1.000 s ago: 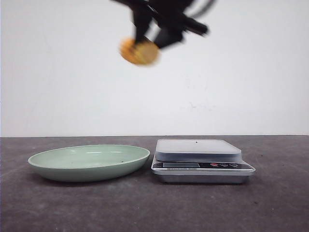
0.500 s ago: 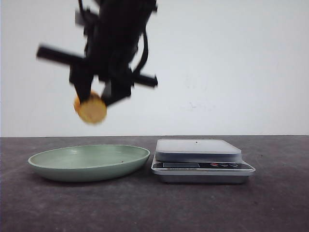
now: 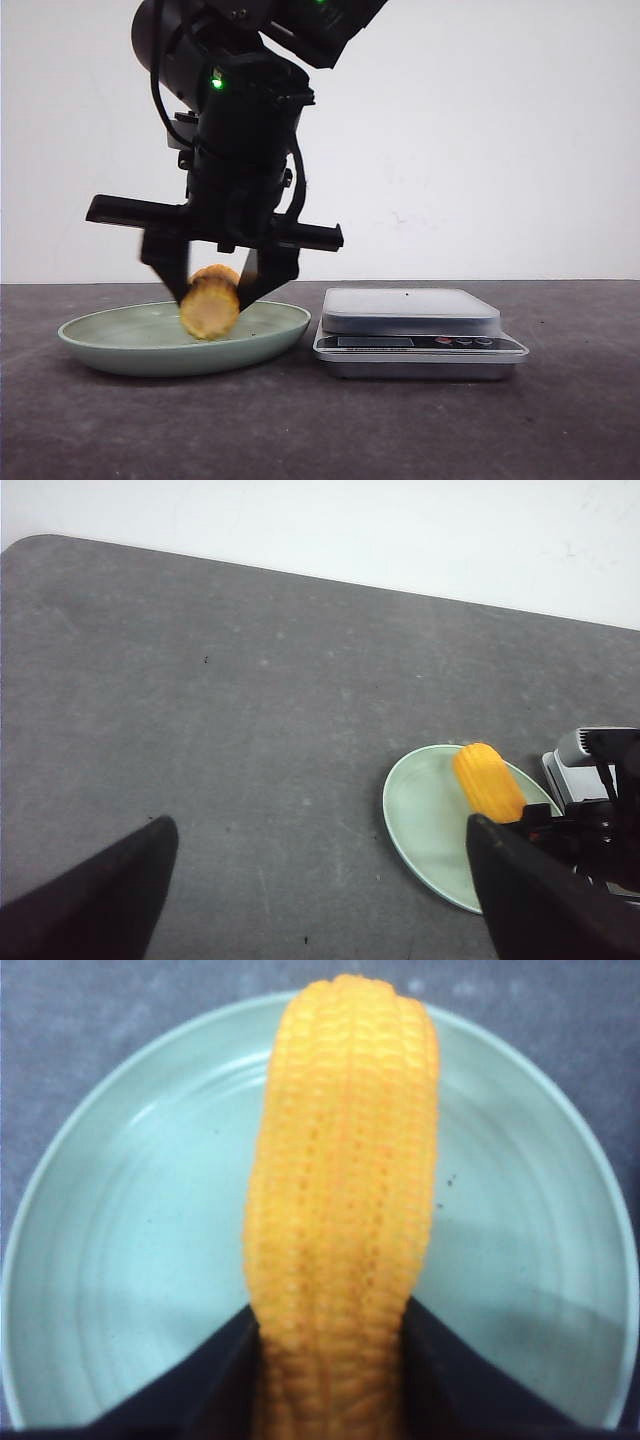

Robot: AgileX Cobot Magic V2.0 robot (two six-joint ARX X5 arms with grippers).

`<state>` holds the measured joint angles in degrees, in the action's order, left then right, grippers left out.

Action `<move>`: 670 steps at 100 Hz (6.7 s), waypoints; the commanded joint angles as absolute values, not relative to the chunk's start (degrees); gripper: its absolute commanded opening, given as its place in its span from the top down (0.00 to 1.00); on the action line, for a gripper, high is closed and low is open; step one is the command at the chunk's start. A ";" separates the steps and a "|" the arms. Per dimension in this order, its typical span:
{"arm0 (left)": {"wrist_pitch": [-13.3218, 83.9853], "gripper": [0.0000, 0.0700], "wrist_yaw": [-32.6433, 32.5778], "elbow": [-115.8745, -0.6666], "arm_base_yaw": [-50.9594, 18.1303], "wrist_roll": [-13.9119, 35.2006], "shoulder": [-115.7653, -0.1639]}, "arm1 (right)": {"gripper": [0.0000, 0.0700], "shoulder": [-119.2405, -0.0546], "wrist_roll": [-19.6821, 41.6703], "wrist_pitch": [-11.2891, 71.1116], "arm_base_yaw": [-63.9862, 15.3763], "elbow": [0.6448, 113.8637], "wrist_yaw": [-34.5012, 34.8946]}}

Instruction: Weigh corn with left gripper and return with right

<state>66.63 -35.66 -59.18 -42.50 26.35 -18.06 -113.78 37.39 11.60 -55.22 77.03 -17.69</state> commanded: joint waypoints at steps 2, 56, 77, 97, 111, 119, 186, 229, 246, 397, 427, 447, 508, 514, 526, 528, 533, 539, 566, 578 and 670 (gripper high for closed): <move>66.22 0.20 -35.64 -59.61 -42.83 26.02 -18.28 | 0.07 -114.78 38.28 8.88 -56.07 78.11 -17.52; 66.22 0.20 -36.03 -59.61 -42.83 23.79 -18.28 | 0.00 -90.74 17.93 18.48 -46.02 79.24 -18.06; 64.23 0.21 -36.07 -59.59 -42.83 21.58 -18.26 | 0.00 -68.97 11.35 30.39 -37.54 79.24 -18.50; 61.54 0.21 -36.05 -59.51 -42.83 20.40 -18.24 | 0.00 -49.36 8.49 43.53 -34.46 79.18 -19.92; 60.40 0.21 -36.03 -59.44 -42.83 19.99 -17.76 | 0.00 -38.83 9.45 54.78 -34.48 79.07 -21.26; 60.45 0.21 -36.05 -59.09 -42.83 20.97 -16.49 | 0.00 -33.26 11.40 61.32 -34.46 79.07 -21.52; 55.81 0.99 -30.55 -50.59 -42.83 26.33 -2.33 | 0.98 -7.75 16.21 66.15 -34.26 58.85 -20.58; 39.90 0.96 -29.95 -46.24 -42.83 17.15 -2.57 | 0.98 -7.75 13.47 46.70 -34.30 50.65 -14.79; 39.97 0.96 -29.98 -46.28 -42.83 17.15 -2.55 | 0.98 -7.75 13.45 46.06 -34.30 50.70 -15.16; 5.17 0.96 6.83 -0.78 -1.83 7.66 -0.19 | 0.98 -7.75 13.45 46.00 -34.30 50.70 -15.03; 10.76 0.96 -0.82 -0.80 -3.22 5.43 -0.19 | 0.98 -7.75 13.45 45.98 -34.30 50.70 -15.03; 10.76 0.96 -0.82 -0.80 -3.22 5.17 -0.19 | 0.98 -7.75 13.45 45.84 -34.30 50.70 -15.03; 10.79 0.96 -0.82 -0.80 -3.22 5.17 -0.19 | 0.98 -7.75 13.39 45.84 -34.30 50.70 -15.03; 10.79 0.96 -0.82 -0.80 -3.22 5.17 -0.19 | 0.98 -7.75 10.94 45.84 -34.30 50.70 -15.05; 10.79 0.96 -0.82 -0.80 -3.22 5.17 -0.19 | 0.98 -7.75 7.70 44.99 -34.30 50.68 -15.46; 10.79 0.96 -0.82 -0.80 -3.22 5.17 -0.19 | 0.98 -7.75 7.46 44.80 -34.30 50.65 -15.44; 10.79 0.96 -0.82 -0.80 -3.22 5.17 -0.19 | 0.98 -7.73 6.66 42.70 -32.97 50.22 -15.88; 10.79 0.96 -0.82 -0.80 -3.22 5.17 -0.19 | 0.98 -7.20 4.56 39.18 -28.62 49.04 -15.35; 10.76 0.96 -0.82 -0.80 -3.22 5.17 -0.19 | 0.98 -2.37 -1.93 22.57 -5.89 35.73 -2.83; 10.76 0.96 -0.82 -0.80 -3.22 5.17 -0.19 | 0.98 -0.27 -2.28 15.81 -0.43 27.05 0.64; 10.74 0.96 -0.82 -0.80 -3.22 5.17 -0.19 | 0.98 -0.25 -0.43 8.25 1.52 0.73 3.01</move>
<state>10.55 -0.71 -1.80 -3.14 5.50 -0.21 -0.30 -1.08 8.71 1.61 0.82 3.22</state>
